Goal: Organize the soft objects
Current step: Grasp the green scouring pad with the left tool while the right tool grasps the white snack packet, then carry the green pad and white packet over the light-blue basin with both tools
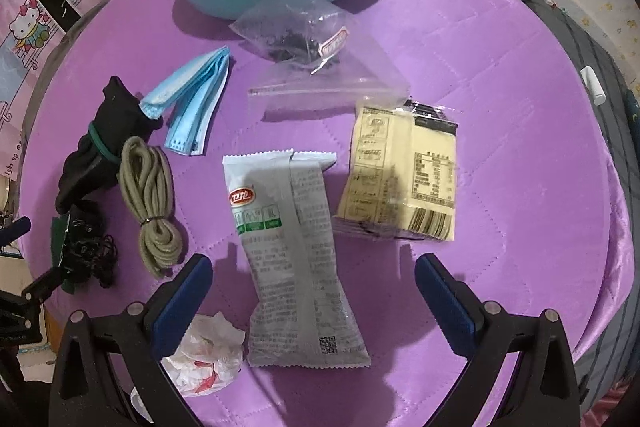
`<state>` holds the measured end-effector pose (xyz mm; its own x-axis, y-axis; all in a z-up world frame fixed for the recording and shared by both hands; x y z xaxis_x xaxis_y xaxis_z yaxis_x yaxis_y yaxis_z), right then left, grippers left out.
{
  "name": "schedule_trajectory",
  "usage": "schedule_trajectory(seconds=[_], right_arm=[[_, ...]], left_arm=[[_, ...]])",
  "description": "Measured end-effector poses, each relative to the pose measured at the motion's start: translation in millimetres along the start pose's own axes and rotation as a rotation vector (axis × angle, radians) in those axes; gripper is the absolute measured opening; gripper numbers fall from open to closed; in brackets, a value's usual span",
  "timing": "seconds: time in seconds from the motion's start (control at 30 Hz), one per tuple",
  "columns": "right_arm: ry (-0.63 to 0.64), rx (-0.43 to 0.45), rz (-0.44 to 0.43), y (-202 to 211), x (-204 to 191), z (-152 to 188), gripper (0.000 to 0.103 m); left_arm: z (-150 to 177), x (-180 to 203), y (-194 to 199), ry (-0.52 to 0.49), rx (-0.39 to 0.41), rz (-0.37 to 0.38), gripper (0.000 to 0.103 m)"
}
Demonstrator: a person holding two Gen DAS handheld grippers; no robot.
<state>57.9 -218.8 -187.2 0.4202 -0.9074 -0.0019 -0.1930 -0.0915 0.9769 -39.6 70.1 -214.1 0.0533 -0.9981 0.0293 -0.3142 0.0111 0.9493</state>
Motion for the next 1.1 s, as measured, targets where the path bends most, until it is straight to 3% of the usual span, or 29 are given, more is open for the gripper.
schedule_trajectory(seconds=[0.3,0.4,0.6,0.67,0.7,0.83,1.1], right_arm=[[0.014,-0.009,0.003,-16,-5,-8,0.103],[0.020,-0.013,-0.009,-20,-8,-9,0.102],[0.030,-0.052,-0.055,-33,-19,-7,0.066],[0.045,-0.051,-0.058,-36,-22,-5,0.045],[0.047,-0.039,-0.058,-36,-24,-4,0.044],[0.056,-0.018,-0.063,-35,-30,0,0.030],[0.040,0.006,-0.065,-17,-33,7,0.027]], left_arm=[[16,-6,-8,-0.004,-0.047,0.015,0.103],[18,-10,-10,0.000,-0.045,0.018,0.098],[25,-12,-15,0.000,-0.078,0.052,0.061],[28,-10,-15,-0.010,-0.068,0.042,0.039],[27,-6,-16,-0.013,-0.060,0.051,0.019],[32,-12,-7,-0.008,-0.050,0.067,0.015],[36,-19,9,0.002,-0.042,0.096,0.015]])
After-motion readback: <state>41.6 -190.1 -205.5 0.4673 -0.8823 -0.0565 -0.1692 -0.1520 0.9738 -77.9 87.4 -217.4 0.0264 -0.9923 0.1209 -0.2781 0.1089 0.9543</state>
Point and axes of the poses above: each gripper's, at about its wrist camera, not at the fingertips, and y roughly against the way its jaws point, x to its right, z to its underside, the point moved 3 cm from there along -y, roughly the way its jaws point, and after that the axes turned 8 degrees about y, right-handed, at the moved point
